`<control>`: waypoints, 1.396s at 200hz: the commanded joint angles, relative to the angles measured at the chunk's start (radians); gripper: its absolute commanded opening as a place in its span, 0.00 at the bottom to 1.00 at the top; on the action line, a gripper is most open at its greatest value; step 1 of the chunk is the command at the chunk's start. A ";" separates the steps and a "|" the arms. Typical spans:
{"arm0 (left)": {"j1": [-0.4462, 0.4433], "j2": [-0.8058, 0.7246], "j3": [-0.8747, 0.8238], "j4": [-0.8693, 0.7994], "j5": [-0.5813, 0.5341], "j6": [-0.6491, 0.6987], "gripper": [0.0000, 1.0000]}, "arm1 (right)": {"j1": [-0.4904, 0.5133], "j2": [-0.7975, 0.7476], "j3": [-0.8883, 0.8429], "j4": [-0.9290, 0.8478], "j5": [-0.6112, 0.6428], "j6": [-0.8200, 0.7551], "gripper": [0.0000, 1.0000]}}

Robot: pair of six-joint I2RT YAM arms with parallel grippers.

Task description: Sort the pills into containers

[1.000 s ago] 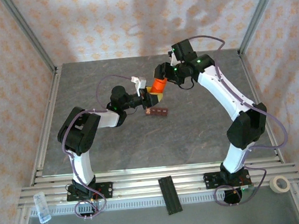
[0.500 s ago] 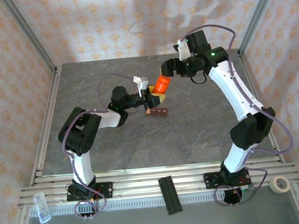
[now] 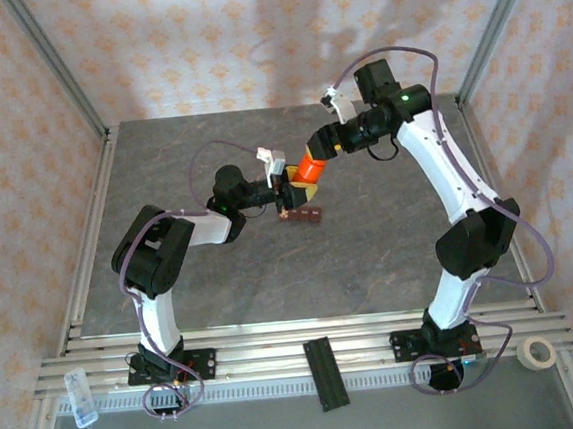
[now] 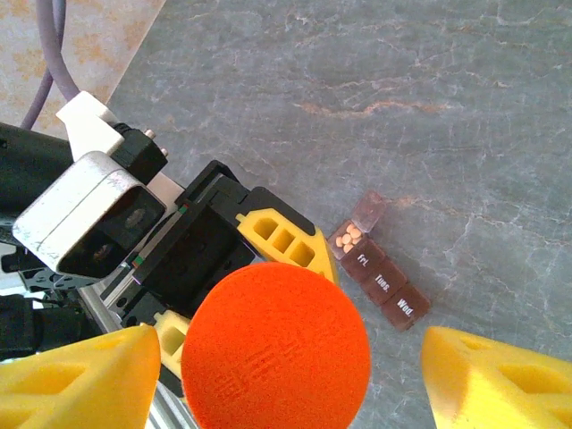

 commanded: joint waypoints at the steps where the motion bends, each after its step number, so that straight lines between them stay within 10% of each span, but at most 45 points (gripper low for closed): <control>1: -0.002 -0.018 -0.005 0.061 0.024 0.013 0.00 | -0.006 0.019 0.041 -0.030 -0.037 -0.024 0.75; 116: -0.002 -0.017 -0.006 0.062 0.022 0.005 0.00 | -0.003 0.014 -0.041 0.041 -0.071 0.108 0.38; 194: -0.002 0.014 0.008 0.059 0.009 0.002 0.00 | 0.150 -0.089 -0.252 0.249 0.356 0.646 0.35; 279: -0.002 0.019 0.013 0.054 0.007 0.000 0.00 | 0.144 -0.089 -0.213 0.268 0.356 0.666 0.47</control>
